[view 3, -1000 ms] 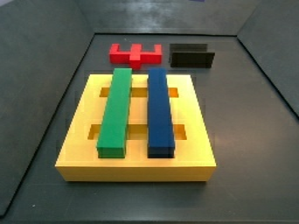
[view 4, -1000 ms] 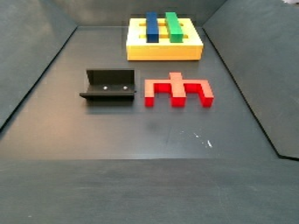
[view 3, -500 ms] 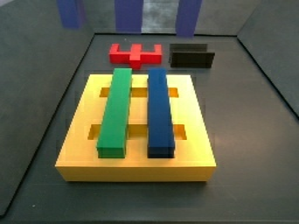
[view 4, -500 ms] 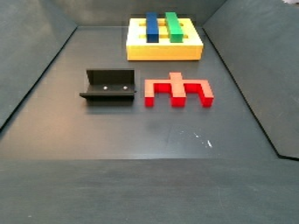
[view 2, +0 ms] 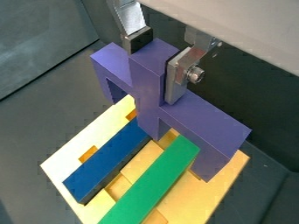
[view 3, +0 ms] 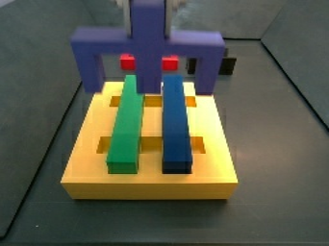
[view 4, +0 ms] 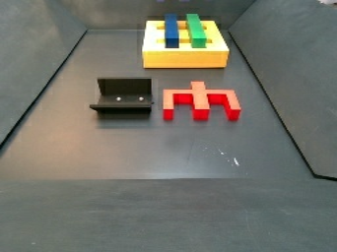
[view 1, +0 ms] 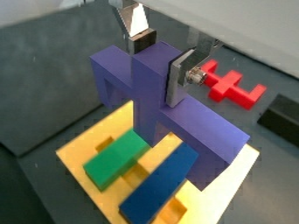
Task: Pick up the purple object. Move up. Place the purple object on the fixture. Regrasp the purple object. Move to above the board. Insert the purple object.
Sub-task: Insert the purple object.
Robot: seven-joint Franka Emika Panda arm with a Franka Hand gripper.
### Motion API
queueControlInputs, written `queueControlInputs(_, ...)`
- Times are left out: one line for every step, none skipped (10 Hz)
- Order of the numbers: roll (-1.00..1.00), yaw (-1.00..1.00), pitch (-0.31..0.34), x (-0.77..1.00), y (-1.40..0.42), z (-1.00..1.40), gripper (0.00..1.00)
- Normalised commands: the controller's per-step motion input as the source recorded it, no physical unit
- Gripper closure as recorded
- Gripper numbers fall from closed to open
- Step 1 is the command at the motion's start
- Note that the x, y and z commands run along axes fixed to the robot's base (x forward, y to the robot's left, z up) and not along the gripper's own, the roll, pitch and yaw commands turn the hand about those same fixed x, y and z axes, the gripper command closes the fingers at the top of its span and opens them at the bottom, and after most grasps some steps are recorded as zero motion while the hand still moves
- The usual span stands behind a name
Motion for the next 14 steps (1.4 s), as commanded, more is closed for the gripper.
queueControlInputs(0.00, 0.09, -0.186, 0.05, -0.08, -0.73, 1.00)
queueControlInputs(0.00, 0.08, -0.153, 0.00, -0.04, -0.60, 1.00)
queueControlInputs(0.00, 0.08, -0.120, 0.00, -0.01, -0.54, 1.00)
queueControlInputs(0.00, 0.08, -0.100, 0.00, -0.01, -0.46, 1.00)
queueControlInputs(0.00, 0.05, -0.071, 0.00, -0.06, -0.28, 1.00)
queueControlInputs(0.00, 0.05, -0.010, 0.18, -0.09, -0.01, 1.00)
queueControlInputs(0.00, 0.00, -0.009, 0.03, -0.05, -0.12, 1.00)
queueControlInputs(0.00, 0.00, 0.000, 0.00, -0.01, -0.18, 1.00)
queueControlInputs(0.01, 0.00, 0.000, -0.05, 0.00, -0.15, 1.00)
queueControlInputs(0.00, 0.00, 0.000, -0.10, 0.00, -0.07, 1.00)
queueControlInputs(0.00, 0.00, 0.000, -0.06, 0.00, 0.00, 1.00)
queueControlInputs(0.00, 0.00, 0.000, 0.09, 0.00, 0.04, 1.00)
queueControlInputs(0.00, 0.00, 0.000, 0.13, 0.00, 0.08, 1.00)
queueControlInputs(0.00, 0.00, 0.000, 0.11, 0.00, 0.02, 1.00)
